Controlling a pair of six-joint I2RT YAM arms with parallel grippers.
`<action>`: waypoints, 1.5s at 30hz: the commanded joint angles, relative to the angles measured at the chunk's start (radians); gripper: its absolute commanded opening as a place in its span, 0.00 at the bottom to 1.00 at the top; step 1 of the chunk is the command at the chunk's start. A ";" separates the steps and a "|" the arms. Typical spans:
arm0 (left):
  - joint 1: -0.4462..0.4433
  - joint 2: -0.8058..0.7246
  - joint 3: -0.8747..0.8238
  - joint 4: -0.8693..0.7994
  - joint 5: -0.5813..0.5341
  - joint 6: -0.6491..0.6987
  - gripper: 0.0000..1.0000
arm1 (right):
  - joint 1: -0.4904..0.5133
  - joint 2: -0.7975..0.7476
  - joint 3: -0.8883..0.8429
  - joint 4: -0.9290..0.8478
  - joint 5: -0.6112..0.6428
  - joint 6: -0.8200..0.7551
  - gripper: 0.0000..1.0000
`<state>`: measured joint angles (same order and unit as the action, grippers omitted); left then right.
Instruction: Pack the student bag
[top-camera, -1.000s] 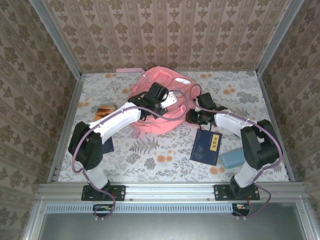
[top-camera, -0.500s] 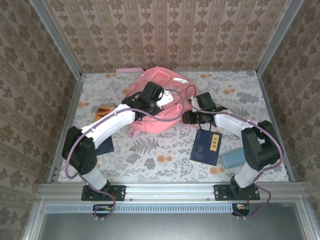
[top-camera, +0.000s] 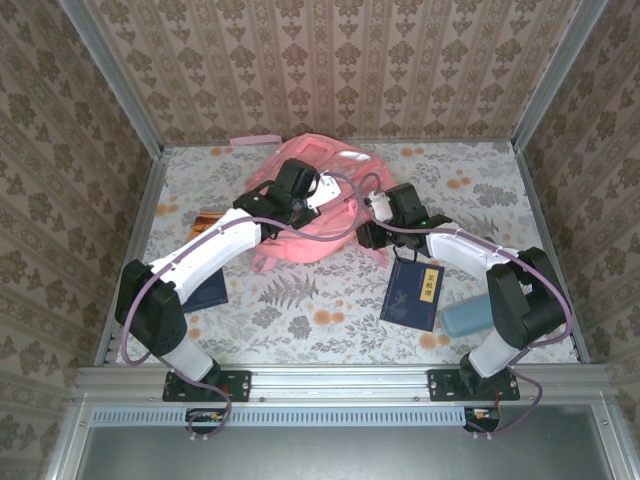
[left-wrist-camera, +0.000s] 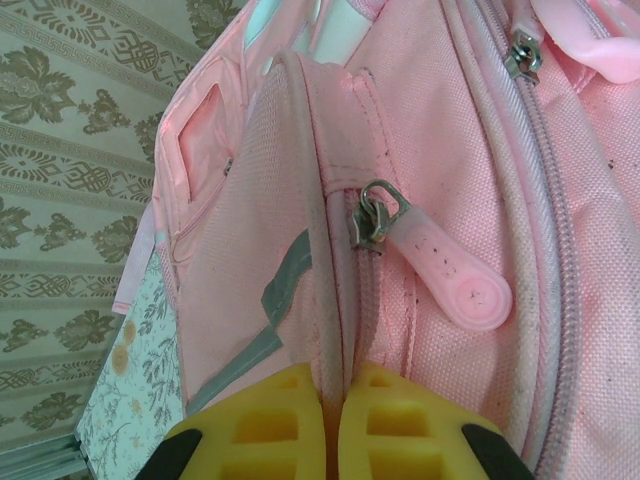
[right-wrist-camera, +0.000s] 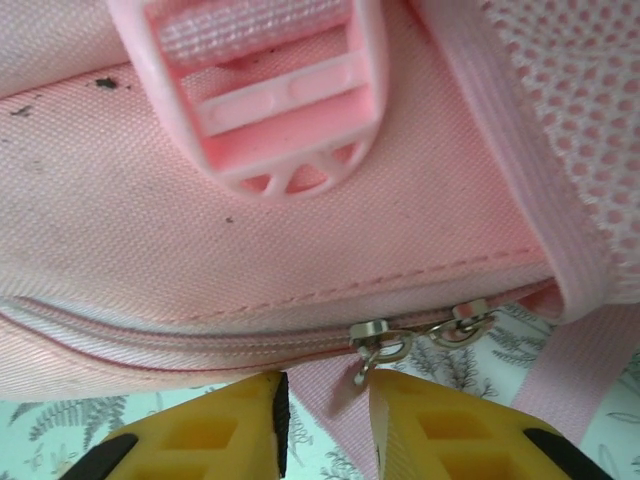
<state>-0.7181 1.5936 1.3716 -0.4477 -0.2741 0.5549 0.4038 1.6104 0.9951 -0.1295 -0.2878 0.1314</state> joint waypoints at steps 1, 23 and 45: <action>0.009 -0.085 0.016 0.125 -0.038 0.019 0.00 | 0.000 -0.028 -0.005 0.023 0.061 -0.042 0.32; 0.015 -0.098 0.010 0.129 -0.018 0.014 0.00 | 0.000 0.045 0.029 0.071 0.053 -0.135 0.37; 0.017 0.011 0.058 0.150 -0.067 -0.191 0.00 | 0.072 -0.122 -0.083 0.067 -0.097 -0.109 0.01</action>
<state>-0.7116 1.5883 1.3670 -0.4397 -0.2726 0.4641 0.4370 1.5387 0.9371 -0.0666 -0.2871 0.0044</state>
